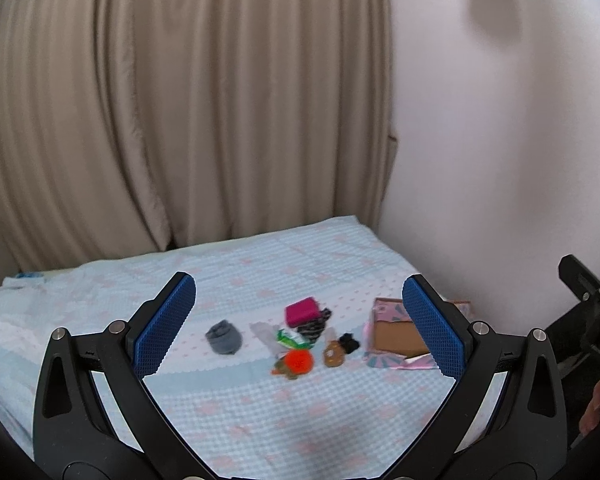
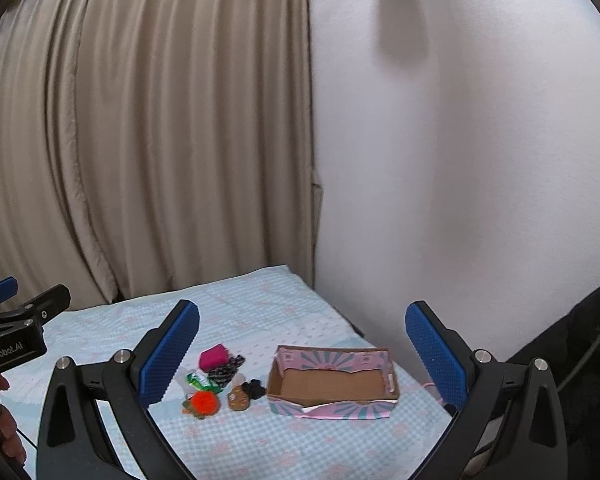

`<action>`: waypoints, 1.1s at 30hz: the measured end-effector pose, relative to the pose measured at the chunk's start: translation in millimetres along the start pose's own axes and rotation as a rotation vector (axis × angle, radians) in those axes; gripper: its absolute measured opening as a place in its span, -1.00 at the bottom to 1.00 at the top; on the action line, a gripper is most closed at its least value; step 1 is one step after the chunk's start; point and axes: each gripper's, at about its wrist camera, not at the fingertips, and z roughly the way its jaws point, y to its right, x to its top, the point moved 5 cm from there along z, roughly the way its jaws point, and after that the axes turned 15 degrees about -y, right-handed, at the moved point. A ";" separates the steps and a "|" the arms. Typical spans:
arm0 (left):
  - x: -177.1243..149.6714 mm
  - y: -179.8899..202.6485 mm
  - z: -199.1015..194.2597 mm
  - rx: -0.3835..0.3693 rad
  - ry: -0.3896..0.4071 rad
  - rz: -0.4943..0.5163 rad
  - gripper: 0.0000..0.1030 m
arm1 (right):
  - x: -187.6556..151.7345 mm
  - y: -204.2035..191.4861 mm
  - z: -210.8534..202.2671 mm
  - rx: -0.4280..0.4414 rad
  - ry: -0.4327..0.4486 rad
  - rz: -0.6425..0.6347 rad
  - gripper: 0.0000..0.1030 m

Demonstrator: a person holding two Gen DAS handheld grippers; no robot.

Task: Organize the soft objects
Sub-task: 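Grasp the grey fuzzy sock with the left tool while the right tool grasps the orange pompom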

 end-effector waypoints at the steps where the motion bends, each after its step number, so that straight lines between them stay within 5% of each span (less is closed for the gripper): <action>1: -3.2 -7.3 4.2 0.009 -0.005 -0.007 0.99 | -0.8 -2.4 1.4 0.008 0.000 -0.004 1.00; 12: -28.0 -94.3 91.5 -0.030 -0.113 0.043 0.99 | -35.6 -73.4 73.4 0.029 -0.103 0.027 1.00; 22: -55.9 -173.1 234.0 -0.083 -0.209 0.117 0.99 | -95.4 -148.1 177.9 0.036 -0.227 0.067 1.00; 33: -98.6 -198.1 394.1 -0.090 -0.326 0.166 0.99 | -166.3 -195.8 306.7 0.062 -0.375 0.151 1.00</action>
